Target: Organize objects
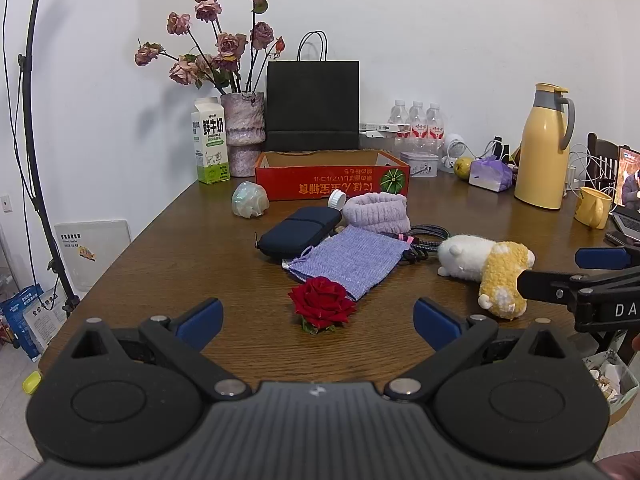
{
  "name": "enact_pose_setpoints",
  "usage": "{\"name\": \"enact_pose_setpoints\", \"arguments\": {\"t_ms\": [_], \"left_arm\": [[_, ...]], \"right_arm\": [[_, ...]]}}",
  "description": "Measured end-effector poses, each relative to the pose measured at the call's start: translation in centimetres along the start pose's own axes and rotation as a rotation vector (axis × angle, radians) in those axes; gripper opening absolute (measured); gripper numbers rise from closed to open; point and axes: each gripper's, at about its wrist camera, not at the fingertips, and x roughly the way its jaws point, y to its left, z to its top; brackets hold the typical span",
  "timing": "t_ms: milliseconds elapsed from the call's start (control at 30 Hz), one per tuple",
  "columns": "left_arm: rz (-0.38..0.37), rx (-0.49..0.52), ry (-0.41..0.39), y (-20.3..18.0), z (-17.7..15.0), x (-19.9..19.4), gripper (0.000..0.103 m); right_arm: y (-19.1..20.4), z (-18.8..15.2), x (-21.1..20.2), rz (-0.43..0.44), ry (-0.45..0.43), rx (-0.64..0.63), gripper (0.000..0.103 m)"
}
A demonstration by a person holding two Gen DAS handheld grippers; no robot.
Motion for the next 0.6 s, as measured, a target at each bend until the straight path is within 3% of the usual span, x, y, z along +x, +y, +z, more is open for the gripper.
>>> {"name": "enact_pose_setpoints", "arguments": {"t_ms": [600], "left_arm": [[-0.001,-0.002,0.001,-0.03,-0.14,0.03,0.103]], "right_arm": [[-0.03,-0.15,0.03,-0.001,-0.001,-0.001,0.103]]}}
